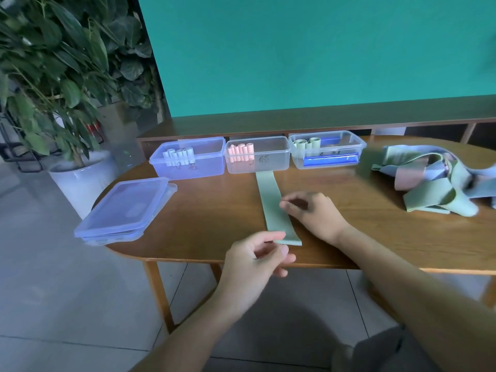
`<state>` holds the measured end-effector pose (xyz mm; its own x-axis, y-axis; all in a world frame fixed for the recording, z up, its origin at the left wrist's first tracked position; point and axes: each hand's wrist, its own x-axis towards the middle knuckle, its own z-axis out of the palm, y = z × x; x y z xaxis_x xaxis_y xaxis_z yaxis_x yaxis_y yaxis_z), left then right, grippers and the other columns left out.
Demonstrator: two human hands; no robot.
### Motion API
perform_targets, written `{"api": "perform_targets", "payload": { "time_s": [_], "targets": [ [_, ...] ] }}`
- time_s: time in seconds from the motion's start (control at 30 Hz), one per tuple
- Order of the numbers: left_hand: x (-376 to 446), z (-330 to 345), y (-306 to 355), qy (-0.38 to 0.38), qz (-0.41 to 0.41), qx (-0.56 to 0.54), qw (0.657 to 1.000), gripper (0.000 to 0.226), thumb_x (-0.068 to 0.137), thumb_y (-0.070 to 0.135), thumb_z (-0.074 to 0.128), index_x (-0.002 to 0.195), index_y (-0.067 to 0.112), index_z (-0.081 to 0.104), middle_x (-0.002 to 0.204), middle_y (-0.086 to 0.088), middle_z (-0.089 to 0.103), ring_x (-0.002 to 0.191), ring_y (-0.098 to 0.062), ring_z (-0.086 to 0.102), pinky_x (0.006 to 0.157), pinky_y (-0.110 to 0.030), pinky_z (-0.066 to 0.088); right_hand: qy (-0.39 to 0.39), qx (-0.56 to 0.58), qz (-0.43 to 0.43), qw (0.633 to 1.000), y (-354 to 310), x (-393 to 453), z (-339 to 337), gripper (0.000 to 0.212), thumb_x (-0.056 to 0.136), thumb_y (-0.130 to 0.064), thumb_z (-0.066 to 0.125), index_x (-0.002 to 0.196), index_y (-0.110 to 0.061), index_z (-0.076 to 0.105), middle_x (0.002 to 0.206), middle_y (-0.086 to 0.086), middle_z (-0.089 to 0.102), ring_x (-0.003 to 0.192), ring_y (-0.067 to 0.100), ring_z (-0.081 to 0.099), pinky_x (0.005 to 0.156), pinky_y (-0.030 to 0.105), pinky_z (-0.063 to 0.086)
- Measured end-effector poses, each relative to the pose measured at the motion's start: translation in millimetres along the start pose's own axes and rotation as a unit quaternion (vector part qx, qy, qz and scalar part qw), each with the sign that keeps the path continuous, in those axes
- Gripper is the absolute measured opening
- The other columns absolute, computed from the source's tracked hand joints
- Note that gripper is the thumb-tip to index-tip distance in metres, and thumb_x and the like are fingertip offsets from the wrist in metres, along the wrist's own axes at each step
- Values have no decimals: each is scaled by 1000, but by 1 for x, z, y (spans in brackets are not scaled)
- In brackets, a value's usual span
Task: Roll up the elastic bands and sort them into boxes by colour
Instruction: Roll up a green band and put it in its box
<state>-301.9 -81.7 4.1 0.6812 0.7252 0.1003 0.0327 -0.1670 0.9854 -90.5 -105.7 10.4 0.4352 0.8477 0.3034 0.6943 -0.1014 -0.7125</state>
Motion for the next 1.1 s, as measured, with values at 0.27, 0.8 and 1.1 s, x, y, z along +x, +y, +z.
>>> {"api": "perform_targets", "payload": {
  "time_s": [0.27, 0.8, 1.1],
  "targets": [
    [-6, -11, 2, 14, 48, 40, 998, 26, 93, 13, 69, 118, 21, 71, 76, -1, 76, 67, -19, 74, 50, -26, 53, -59, 33, -40, 997, -4, -36, -10, 8, 89, -33, 76, 96, -30, 77, 94, -19, 75, 93, -4, 67, 87, 14, 46],
    [24, -29, -12, -9, 240, 336, 911, 15, 81, 36, 79, 90, 24, 80, 88, 16, 70, 82, -6, 65, 70, -13, 50, -140, 35, -124, 982, 0, -63, -27, 22, 83, -36, 80, 97, -21, 77, 102, -10, 73, 101, 12, 69, 92, 36, 53],
    [27, -27, -11, -10, 222, 355, 908, 23, 85, 41, 69, 89, 20, 79, 91, 16, 65, 89, -5, 62, 73, -18, 49, -146, 16, -132, 980, 0, -58, -24, 17, 86, -34, 77, 93, -19, 76, 100, -9, 69, 99, 12, 66, 89, 30, 52]
  ]
}}
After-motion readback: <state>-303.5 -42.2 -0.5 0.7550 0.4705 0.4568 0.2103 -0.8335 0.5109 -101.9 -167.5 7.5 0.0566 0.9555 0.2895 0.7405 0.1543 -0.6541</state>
